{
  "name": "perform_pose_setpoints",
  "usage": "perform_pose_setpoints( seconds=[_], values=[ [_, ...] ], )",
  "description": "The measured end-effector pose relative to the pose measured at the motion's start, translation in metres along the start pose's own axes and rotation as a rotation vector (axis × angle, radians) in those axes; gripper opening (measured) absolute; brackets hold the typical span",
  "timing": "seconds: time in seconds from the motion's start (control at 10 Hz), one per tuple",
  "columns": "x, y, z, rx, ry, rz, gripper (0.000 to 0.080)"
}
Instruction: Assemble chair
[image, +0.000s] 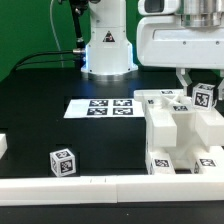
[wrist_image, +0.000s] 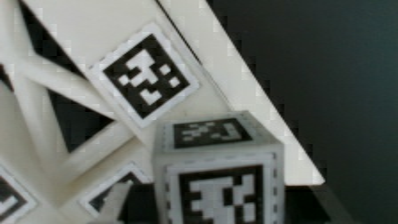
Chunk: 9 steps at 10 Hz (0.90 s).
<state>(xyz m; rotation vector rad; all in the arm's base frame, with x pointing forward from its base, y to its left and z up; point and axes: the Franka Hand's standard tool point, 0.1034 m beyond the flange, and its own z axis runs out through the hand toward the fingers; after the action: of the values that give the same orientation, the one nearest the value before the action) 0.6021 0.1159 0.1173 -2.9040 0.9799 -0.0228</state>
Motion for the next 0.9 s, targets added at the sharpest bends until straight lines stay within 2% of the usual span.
perform_pose_setpoints(
  seconds=[0.2, 0.3, 0.4, 0.5, 0.6, 0.7, 0.8, 0.9],
  values=[
    [0.0004, 0.0007, 0.0001, 0.000, 0.000, 0.128, 0.0284],
    [0.0019, 0.0025, 0.0001, 0.006, -0.008, 0.272, 0.0284],
    [0.0005, 0.0027, 0.0003, -0.001, -0.012, 0.449, 0.0284],
    [-0.0003, 0.0017, 0.0004, 0.014, 0.003, 0.607, 0.0284],
    [-0.0015, 0.0030, 0.0002, 0.047, 0.010, 0.743, 0.0284],
    [-0.0019, 0.0045, 0.0005, 0.066, 0.016, 0.830, 0.0284],
    [-0.0024, 0.0030, 0.0003, 0.075, 0.022, 0.871, 0.0285],
    [-0.0032, 0.0010, 0.0000, 0.084, 0.028, 0.875, 0.0320]
  ],
)
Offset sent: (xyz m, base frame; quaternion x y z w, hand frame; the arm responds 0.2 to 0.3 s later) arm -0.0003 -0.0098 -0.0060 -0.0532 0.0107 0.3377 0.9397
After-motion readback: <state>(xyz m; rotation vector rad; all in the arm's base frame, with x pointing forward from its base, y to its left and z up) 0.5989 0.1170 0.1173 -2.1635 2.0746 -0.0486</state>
